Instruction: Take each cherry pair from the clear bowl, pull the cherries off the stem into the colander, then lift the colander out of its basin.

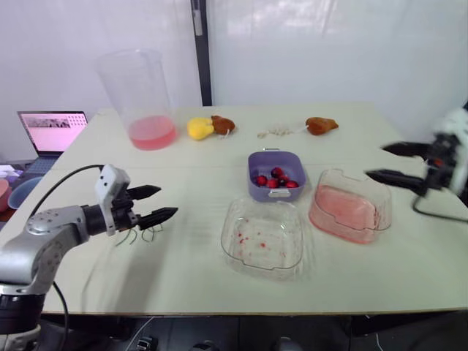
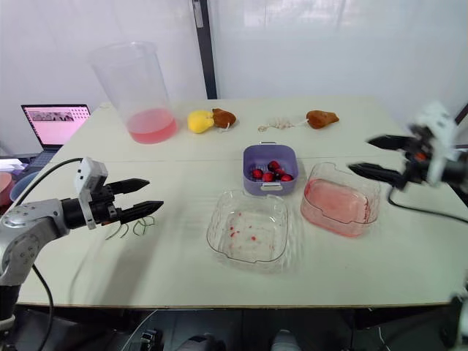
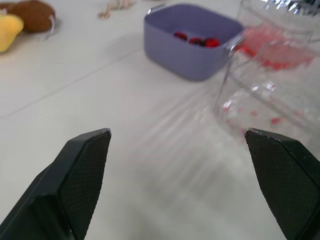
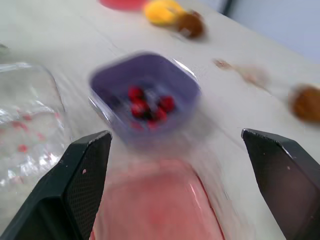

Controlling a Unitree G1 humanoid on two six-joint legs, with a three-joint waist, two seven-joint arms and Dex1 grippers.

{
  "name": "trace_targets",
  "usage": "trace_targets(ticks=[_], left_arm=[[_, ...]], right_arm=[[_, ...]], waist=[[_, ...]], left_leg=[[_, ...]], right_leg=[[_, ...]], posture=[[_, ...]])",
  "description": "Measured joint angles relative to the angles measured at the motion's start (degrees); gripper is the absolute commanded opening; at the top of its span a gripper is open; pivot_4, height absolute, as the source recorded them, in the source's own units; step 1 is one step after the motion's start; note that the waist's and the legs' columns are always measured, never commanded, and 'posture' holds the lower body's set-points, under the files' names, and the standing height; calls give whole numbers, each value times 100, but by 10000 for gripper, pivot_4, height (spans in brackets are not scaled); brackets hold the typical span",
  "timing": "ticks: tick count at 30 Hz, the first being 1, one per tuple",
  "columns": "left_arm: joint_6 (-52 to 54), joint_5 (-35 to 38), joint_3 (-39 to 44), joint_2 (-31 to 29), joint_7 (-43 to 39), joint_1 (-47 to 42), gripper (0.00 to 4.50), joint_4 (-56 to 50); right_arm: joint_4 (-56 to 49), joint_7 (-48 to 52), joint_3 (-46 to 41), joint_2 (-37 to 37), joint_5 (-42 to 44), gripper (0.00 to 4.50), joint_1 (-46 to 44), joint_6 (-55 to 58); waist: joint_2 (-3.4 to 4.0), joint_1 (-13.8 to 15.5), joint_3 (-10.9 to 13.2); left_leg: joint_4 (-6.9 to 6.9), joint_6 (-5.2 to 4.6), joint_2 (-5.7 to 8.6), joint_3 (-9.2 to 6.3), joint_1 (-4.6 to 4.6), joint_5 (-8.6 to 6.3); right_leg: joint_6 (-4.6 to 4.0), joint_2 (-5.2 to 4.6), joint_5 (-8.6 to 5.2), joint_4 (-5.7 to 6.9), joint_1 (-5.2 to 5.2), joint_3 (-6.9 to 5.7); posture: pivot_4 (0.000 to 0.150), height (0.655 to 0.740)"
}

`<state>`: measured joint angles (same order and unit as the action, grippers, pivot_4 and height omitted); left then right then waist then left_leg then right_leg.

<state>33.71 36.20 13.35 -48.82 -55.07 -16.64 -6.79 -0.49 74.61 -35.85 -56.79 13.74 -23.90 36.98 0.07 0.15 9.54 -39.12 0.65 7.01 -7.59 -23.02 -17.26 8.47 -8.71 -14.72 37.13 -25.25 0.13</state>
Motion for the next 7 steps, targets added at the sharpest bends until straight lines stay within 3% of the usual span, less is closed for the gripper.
trace_targets(ticks=[3,7], left_arm=[[-168,-76,12,-62,-260,-93,45000,289],[-375,-206,-79,-109,-570,-241,45000,676]], right_arm=[[-321,-331,-829,179,52,44685,942,-318],[-534,-776,-1057,688,107,44685,1782,-789]], waist=[[-1,7,-1],[0,8,0]], left_leg=[[5,-1,-3,3,29,-1],[15,-7,-3,7,66,-5]], right_leg=[[0,3,0,-5,28,4],[1,1,-1,-16,65,7]], posture=[[1500,7400],[1500,7400]])
